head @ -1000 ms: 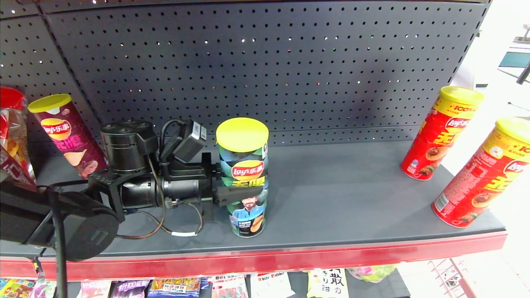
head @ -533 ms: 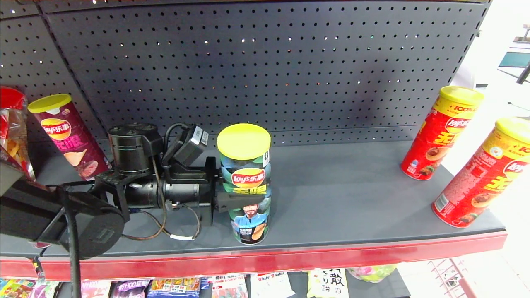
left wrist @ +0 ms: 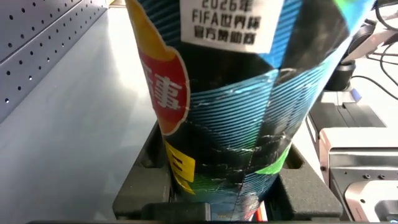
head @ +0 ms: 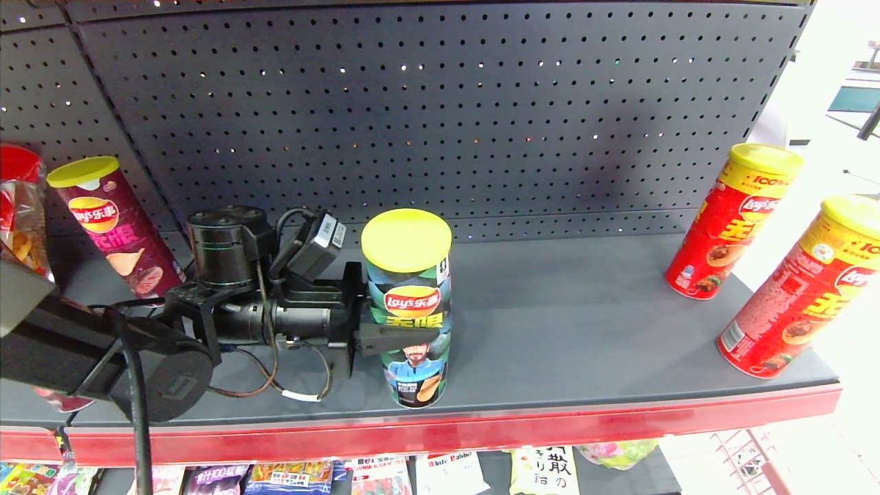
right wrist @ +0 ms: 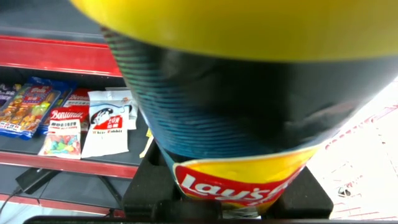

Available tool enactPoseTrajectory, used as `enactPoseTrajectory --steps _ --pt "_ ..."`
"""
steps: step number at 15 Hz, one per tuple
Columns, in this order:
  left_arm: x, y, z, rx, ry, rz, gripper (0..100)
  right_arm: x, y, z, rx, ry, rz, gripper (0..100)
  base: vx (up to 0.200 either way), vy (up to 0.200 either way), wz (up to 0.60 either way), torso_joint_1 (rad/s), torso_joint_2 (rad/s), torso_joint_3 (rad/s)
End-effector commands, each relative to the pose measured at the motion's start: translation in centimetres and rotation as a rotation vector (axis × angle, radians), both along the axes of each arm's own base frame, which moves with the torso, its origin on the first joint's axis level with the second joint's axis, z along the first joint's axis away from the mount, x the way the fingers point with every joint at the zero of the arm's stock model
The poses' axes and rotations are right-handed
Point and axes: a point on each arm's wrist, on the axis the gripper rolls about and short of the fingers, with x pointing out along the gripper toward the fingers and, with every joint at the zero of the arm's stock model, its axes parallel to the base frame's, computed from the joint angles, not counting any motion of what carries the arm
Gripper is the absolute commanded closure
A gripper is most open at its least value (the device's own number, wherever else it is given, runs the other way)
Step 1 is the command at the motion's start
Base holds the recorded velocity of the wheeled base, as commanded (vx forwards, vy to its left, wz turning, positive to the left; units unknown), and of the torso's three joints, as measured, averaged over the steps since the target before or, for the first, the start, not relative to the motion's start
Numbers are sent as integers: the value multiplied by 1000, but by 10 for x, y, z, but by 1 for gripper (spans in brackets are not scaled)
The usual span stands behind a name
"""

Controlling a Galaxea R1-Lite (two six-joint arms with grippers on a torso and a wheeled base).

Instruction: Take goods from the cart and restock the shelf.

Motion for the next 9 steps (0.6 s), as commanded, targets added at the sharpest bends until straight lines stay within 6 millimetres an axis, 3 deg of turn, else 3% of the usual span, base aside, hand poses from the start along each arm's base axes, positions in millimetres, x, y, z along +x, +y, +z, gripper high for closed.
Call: enactPoseTrajectory --steps 1,9 --pt "-1 0 2 -3 -2 -5 100 0 0 0 -1 1 0 100 0 0 0 0 0 0" --pt "-8 3 7 -11 -9 -31 100 0 0 0 -1 1 -1 100 0 0 0 0 0 0"
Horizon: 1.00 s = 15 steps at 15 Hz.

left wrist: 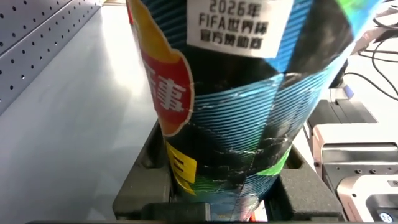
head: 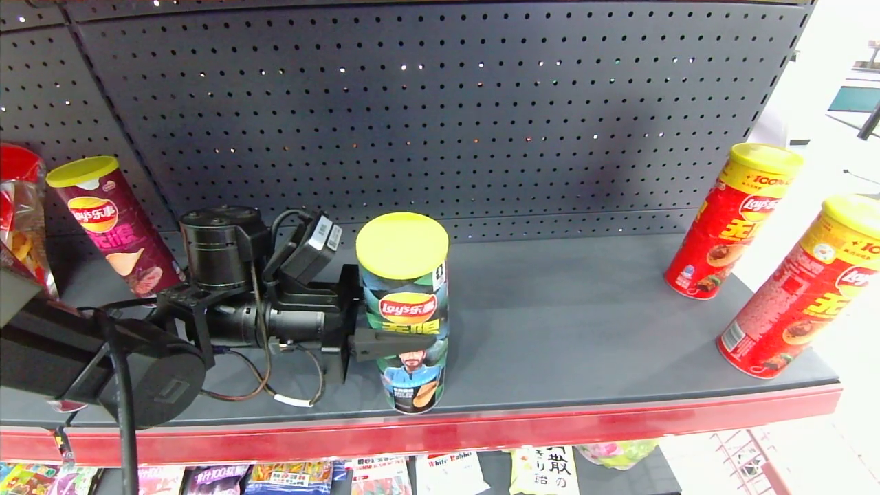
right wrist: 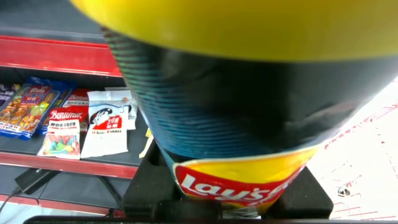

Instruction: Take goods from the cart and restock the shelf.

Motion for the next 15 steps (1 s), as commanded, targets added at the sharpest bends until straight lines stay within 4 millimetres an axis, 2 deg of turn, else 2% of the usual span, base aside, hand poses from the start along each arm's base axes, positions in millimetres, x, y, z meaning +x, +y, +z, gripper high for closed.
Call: enactPoseTrajectory --steps 1,7,15 --pt "-3 1 3 -4 -8 -5 100 0 0 0 -1 1 0 100 0 0 0 0 0 0" --pt "-11 3 -8 11 28 -23 100 0 0 0 -1 1 -2 100 0 0 0 0 0 0" --pt "-10 4 -9 14 41 -18 100 0 0 0 -1 1 -2 100 0 0 0 0 0 0"
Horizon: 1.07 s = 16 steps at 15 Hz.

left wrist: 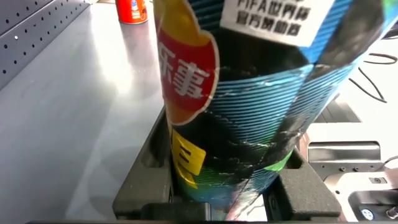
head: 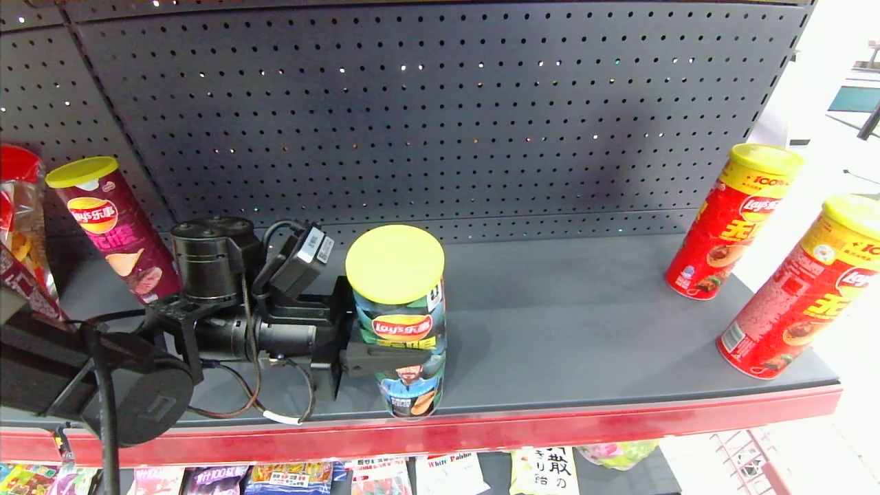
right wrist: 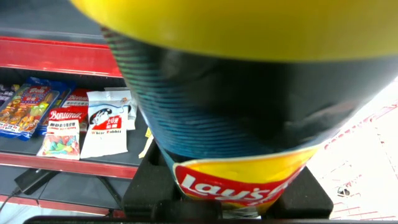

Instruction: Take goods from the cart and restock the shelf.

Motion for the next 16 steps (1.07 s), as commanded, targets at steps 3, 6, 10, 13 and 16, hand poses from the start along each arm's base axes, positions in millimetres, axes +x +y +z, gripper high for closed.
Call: enactPoseTrajectory --steps 3,6,10,13,16 --pt "0 0 -2 3 5 1 100 0 0 0 -1 1 0 100 0 0 0 0 0 0" --pt "0 0 -2 4 6 7 0 0 0 0 -1 1 0 100 0 0 0 0 0 0" --pt "-2 2 -4 10 15 13 0 0 0 0 -1 1 0 100 0 0 0 0 0 0" --pt "-9 8 -7 18 32 23 0 0 0 0 -1 1 0 100 0 0 0 0 0 0" --pt "-16 24 -7 21 41 66 0 0 0 0 -1 1 2 100 0 0 0 0 0 0"
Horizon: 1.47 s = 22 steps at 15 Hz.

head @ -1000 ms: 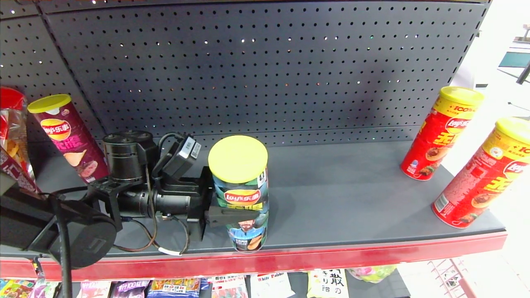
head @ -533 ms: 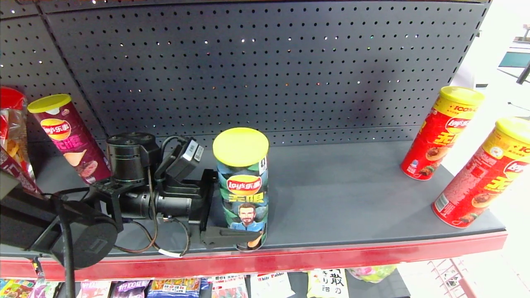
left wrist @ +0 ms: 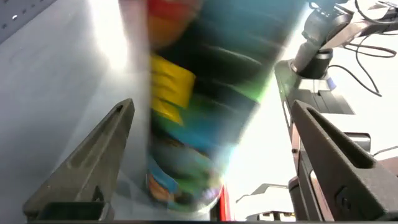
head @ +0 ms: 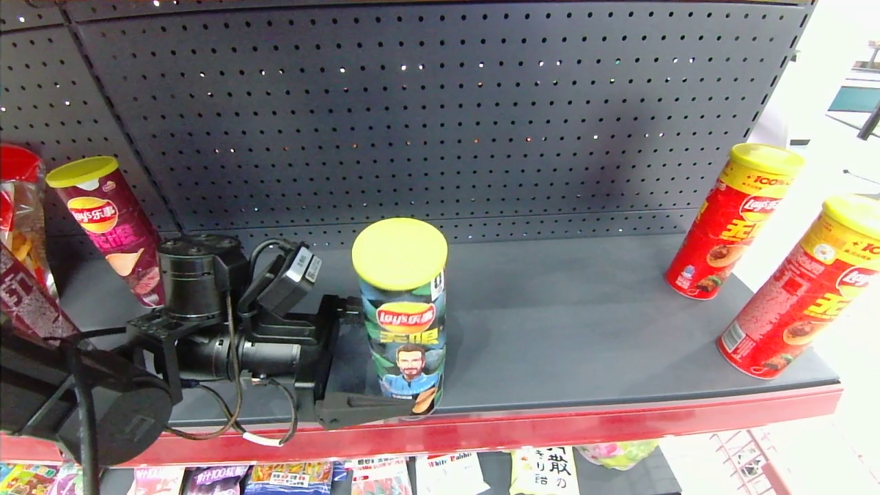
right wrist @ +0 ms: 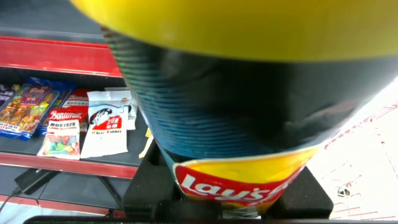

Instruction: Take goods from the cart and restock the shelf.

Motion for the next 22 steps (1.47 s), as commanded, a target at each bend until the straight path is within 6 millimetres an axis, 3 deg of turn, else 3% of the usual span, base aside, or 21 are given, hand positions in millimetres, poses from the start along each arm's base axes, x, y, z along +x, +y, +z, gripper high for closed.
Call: enactPoseTrajectory --steps 1,5,13,15,18,22 --pt "-6 12 4 -3 -8 31 0 0 0 0 -1 1 0 100 0 0 0 0 0 0" --pt "-25 33 6 -1 1 86 0 0 0 0 -1 1 0 100 0 0 0 0 0 0" --pt "-90 81 9 3 -26 285 0 0 0 0 2 7 -8 100 0 0 0 0 0 0" --pt "-114 94 23 -22 -72 434 0 0 0 0 2 3 -21 100 0 0 0 0 0 0" --pt "-138 102 44 -92 -100 797 0 0 -1 0 -2 2 -63 100 0 0 0 0 0 0" --pt "-173 108 46 -147 -104 998 0 0 -1 0 -4 2 -68 100 0 0 0 0 0 0"
